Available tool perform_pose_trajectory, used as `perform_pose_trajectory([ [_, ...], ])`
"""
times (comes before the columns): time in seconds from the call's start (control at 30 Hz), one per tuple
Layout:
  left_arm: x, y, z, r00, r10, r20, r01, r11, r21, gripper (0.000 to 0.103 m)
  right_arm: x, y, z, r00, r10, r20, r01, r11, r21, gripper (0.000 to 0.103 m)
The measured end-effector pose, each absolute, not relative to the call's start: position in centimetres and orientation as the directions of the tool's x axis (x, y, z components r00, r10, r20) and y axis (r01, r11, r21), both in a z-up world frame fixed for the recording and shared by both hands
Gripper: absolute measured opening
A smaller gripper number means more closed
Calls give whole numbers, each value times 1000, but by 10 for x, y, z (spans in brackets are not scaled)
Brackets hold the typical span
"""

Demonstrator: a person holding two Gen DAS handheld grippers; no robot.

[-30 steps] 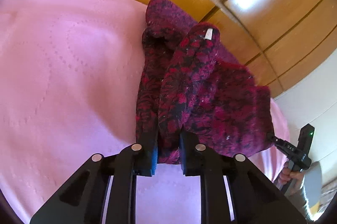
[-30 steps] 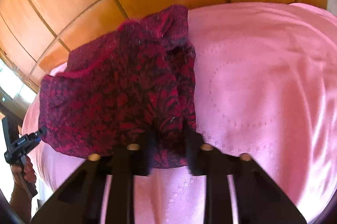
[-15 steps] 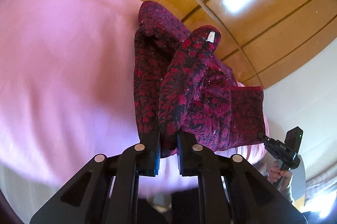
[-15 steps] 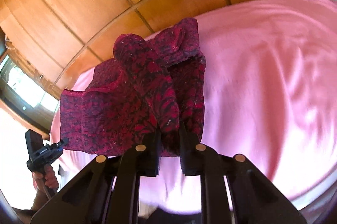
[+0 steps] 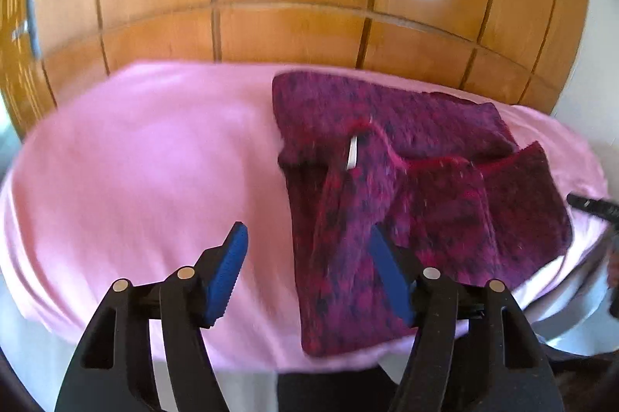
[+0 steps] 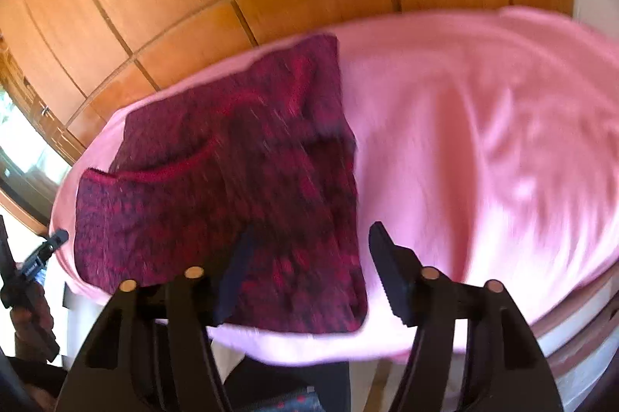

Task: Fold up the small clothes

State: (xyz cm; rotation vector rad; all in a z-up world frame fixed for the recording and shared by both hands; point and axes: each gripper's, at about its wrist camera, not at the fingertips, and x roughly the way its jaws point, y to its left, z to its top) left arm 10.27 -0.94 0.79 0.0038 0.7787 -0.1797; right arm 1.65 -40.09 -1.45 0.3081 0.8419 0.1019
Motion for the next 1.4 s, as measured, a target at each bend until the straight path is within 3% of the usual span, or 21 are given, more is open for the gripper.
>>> perform_pose_trajectory([
  [0.17,127,-27,8,710,-94,-698,175,983,46,64,41,-361,-19,664,228,-712,-54,964,260,77],
  [0.33,138,-41,2,716,-51,-696,168,981,101,64,55,-335,-47,634,153,-758,-52,986,156,90],
  [0.53,149,-39,-4,715,-28,-699,151,982,114,64,69,-343,-70,606,169,-777,-11,979,204,100],
  [1.03,155,-32,-7,721,-49,-691,142,987,78,64,83,-348,-76,567,197,-800,-13,973,230,101],
  [1.2,155,-27,-5,708,-95,-700,158,987,26,64,80,-344,-75,580,183,-793,-25,978,207,101],
  [1.4,155,-15,2,675,-237,-699,239,966,-96,55,63,-338,-44,630,145,-763,-61,989,137,100],
])
